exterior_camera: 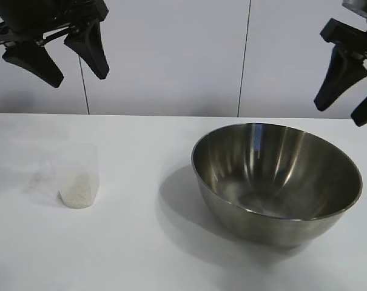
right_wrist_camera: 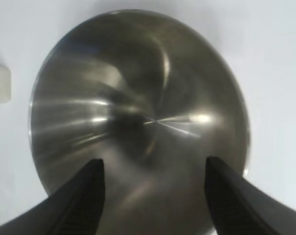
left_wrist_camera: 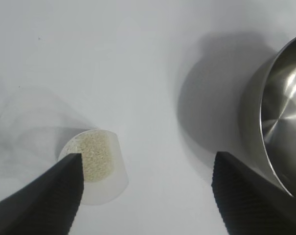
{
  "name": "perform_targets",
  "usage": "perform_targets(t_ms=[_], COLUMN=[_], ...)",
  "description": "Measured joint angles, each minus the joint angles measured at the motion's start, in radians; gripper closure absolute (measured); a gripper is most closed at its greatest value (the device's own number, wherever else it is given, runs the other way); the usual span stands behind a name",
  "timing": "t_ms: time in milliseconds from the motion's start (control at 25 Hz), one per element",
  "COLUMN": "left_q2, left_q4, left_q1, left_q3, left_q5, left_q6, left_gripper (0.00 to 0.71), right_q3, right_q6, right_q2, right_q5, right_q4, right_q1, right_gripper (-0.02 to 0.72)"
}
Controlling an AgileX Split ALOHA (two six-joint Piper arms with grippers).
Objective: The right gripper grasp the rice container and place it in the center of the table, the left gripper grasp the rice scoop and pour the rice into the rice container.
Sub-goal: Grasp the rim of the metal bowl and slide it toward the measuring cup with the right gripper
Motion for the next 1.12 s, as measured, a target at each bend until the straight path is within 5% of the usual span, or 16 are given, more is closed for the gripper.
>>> perform_targets(t_ms=[600,920,1120], left_q2=[0.0,0.0,0.0], left_q4=[0.0,0.0,0.0], left_q1=[0.0,0.0,0.0], left_q3=[0.0,0.0,0.0], left_q5=[-0.001,-0.001,-0.001], left_q6=[0.0,0.0,0.0], left_gripper=[0.177,0.177,0.177], right_q3=[0.0,0.0,0.0], right_q6=[0.031,0.049,0.049], right_q2=[0.066,0.184,0.271], right_q5=[0.012,-0.064,-0.121], right_q4=[-0.103,-0.101,-0.05], right_q1=[-0.001,-0.001,-0.001], right_gripper=[0.295,0.295,0.295])
